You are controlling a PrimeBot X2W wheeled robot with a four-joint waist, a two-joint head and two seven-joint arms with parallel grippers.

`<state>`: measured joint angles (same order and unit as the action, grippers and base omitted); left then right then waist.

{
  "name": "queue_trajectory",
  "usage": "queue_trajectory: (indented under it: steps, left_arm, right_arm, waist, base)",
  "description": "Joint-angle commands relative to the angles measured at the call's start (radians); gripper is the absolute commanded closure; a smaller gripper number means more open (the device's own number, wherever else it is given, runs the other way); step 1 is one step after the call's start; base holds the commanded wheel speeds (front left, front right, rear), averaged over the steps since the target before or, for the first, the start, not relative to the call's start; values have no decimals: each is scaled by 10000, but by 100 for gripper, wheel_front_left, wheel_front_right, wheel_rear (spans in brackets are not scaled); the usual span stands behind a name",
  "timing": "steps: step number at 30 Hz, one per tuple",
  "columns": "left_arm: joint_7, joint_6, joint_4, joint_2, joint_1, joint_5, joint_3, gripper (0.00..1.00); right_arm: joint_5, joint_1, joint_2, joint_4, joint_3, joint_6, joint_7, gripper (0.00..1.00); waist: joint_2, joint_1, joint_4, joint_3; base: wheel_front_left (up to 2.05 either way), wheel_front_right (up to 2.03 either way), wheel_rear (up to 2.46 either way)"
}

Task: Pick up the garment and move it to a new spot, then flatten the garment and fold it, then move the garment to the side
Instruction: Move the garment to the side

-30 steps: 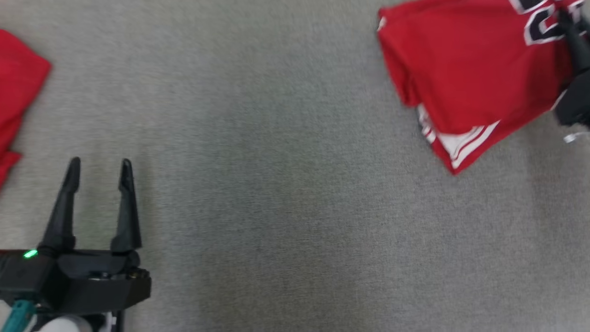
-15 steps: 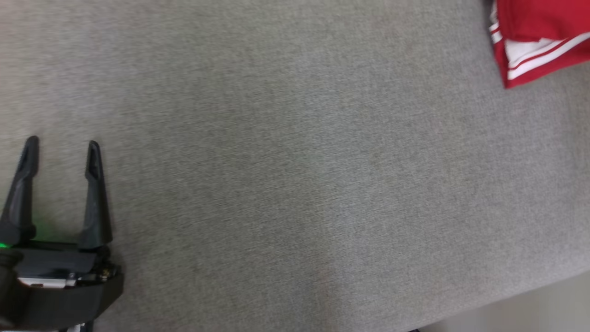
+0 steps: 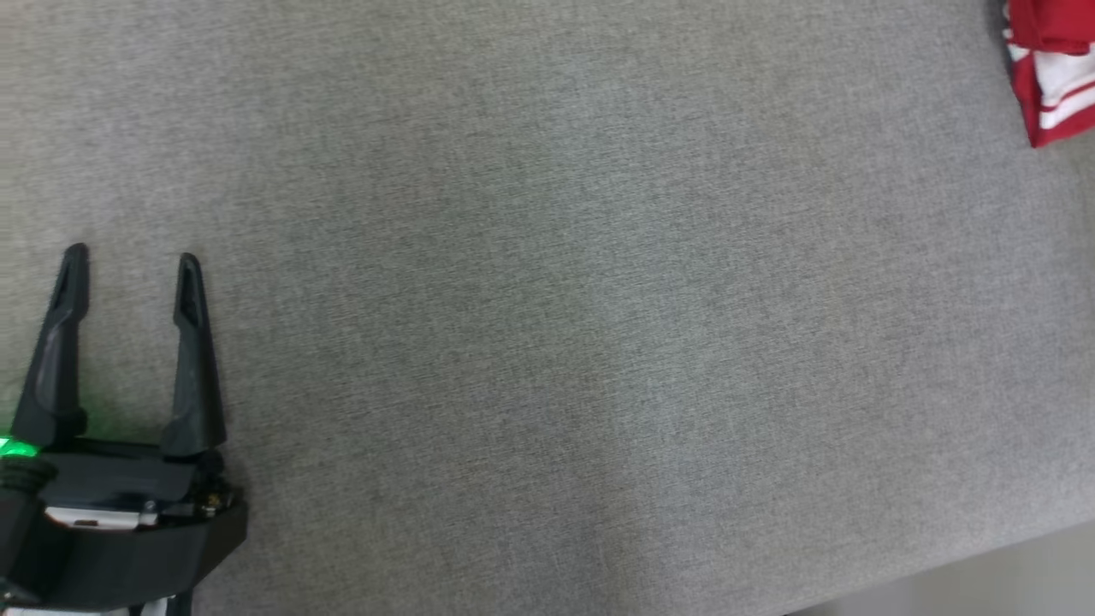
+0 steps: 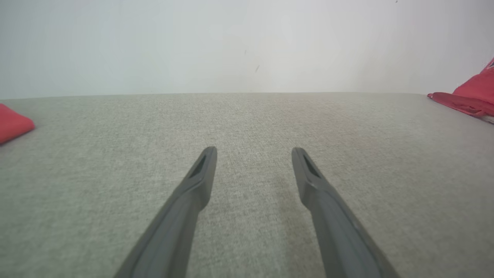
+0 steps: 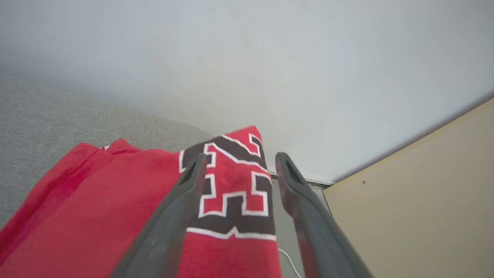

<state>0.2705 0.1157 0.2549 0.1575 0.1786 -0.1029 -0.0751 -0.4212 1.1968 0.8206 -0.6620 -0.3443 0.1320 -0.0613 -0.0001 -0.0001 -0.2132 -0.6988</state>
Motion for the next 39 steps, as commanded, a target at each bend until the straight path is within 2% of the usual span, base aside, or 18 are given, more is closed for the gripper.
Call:
queue_trajectory:
  steps: [1, 5, 11, 16, 24, 30, 39]
  left_arm:
    - [-122, 66, -597, -173, -217, -80, 175, 0]
    - [-121, 51, -750, -223, -248, -109, 190, 0]
    - [-84, 59, -1005, -398, -451, -202, 90, 0]
    - [-63, 70, -1419, -536, -879, -363, -176, 0]
    - [-63, 93, -2314, -751, -1785, -559, -597, 0]
    - [-63, 121, -2748, -855, -2026, -560, -569, 0]
    - [-63, 143, -3158, -846, -2346, -459, -622, 0]
  right_arm:
    - [229, 79, -93, -95, 103, -28, 207, 0]
    - [428, -38, -271, -261, 256, -28, 448, 0]
    - [552, -601, -720, -252, 432, -28, 1311, 0]
    - [369, -1583, -1510, -1, 422, -28, 2251, 0]
    - [252, -4336, -3173, 898, 694, -28, 3157, 0]
    - [398, -6501, -4231, 1799, 1009, -28, 3258, 0]
    - [326, -9283, -5434, 3002, 1419, -28, 3268, 0]
  waist:
    - [1, 1, 160, 145]
    - [1, 1, 274, 433]
    - [1, 1, 608, 1497]
    - [1, 1, 908, 2796]
    - [1, 1, 1455, 4846]
    - [1, 1, 1839, 5686]
    - [1, 1, 2174, 6677]
  base:
    - [0, 0, 0]
    - [0, 0, 0]
    - [0, 0, 0]
    - [0, 0, 0]
    - [0, 0, 0]
    - [0, 0, 0]
    - [0, 0, 0]
